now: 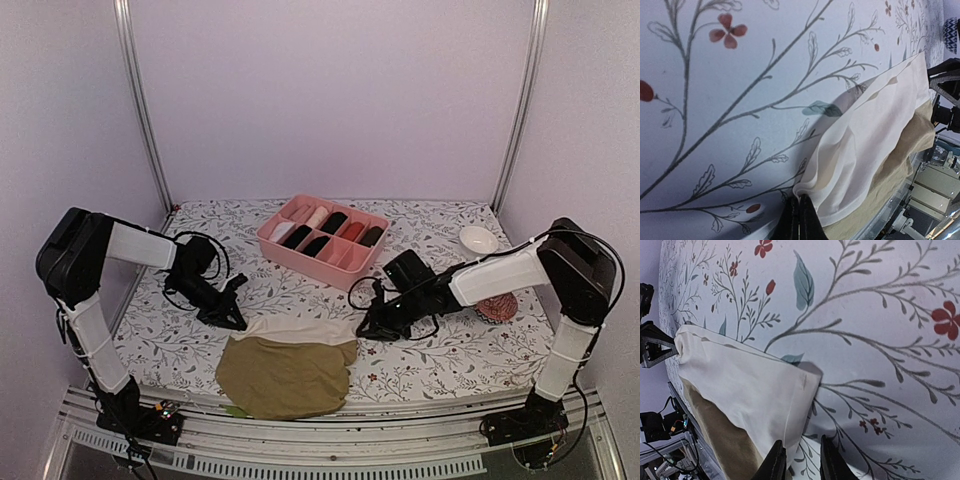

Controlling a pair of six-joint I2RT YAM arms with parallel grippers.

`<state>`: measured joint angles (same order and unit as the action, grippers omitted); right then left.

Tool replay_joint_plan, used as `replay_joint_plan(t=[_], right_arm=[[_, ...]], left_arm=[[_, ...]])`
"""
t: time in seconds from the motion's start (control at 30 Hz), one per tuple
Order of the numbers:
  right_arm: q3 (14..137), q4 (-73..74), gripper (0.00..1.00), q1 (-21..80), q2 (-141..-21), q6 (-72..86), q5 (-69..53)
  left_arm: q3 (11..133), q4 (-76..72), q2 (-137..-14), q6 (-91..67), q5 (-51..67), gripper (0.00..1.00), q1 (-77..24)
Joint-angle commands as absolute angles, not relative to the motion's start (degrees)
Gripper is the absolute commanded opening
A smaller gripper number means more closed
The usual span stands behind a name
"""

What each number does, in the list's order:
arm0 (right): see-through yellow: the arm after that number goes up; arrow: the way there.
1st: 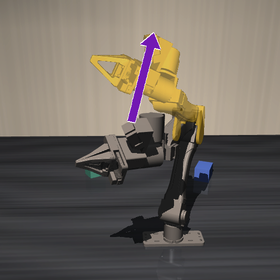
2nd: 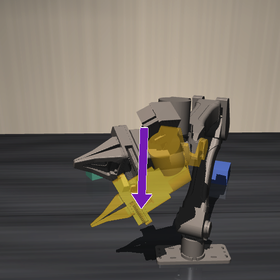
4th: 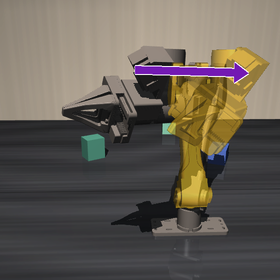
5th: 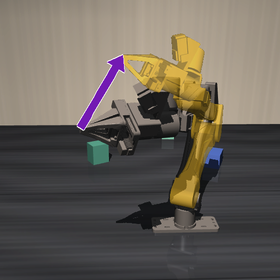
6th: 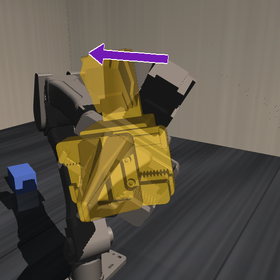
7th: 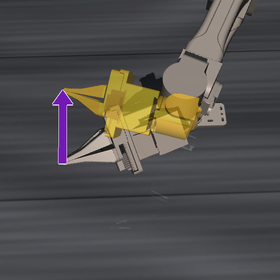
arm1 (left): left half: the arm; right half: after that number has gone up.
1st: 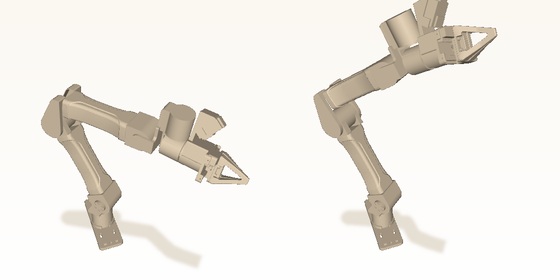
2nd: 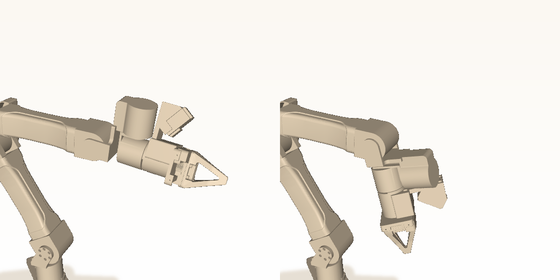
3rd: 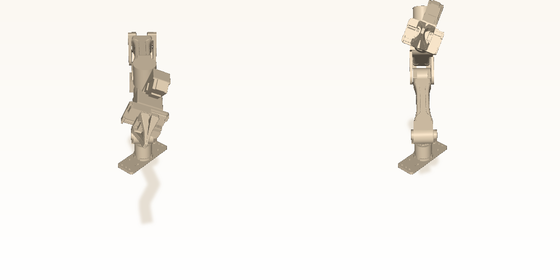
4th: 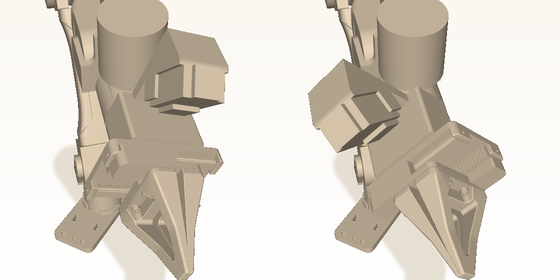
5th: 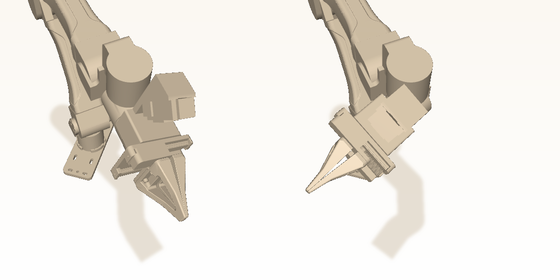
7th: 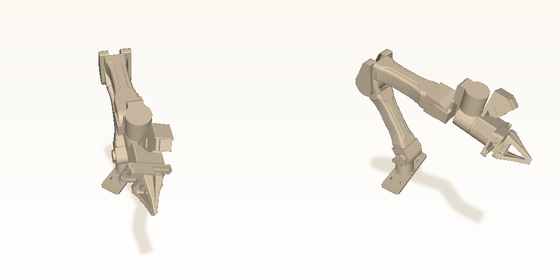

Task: Roll the underwear
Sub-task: Adjust the underwear at the center of the board, then pick up the underwear from the center of the board.

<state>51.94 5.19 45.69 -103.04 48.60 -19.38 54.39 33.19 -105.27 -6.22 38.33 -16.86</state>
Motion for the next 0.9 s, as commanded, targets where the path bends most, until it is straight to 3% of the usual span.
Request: replay_joint_plan(t=[0.0, 0.17, 0.4, 0.53, 0.7, 0.87], right_arm=[[56.1, 7.4, 0.26, 45.6, -107.7, 49.2, -18.2], [62.2, 12.9, 0.32, 47.1, -110.7, 47.1, -12.3], [67.6, 23.2, 0.32, 50.6, -114.0, 41.7, -4.9], [65.9, 23.3, 0.22, 50.7, -113.5, 41.8, -5.3], [63.9, 20.3, 0.0, 49.8, -110.4, 42.1, -6.8], [63.6, 15.3, 0.0, 47.0, -103.4, 41.1, -8.4]], left_arm=[[54.0, 33.5, -105.4, -5.9, 35.7, 0.0, -16.0], [53.7, 33.1, -105.1, -6.0, 36.1, 0.0, -15.9], [53.8, 33.2, -105.3, -5.9, 36.4, 0.0, -15.7], [54.0, 33.2, -105.1, -6.0, 35.9, 0.0, -15.6], [53.9, 33.0, -104.4, -6.1, 35.3, 0.0, -15.3], [55.8, 33.2, -102.3, -5.1, 37.5, 0.0, -15.3]])
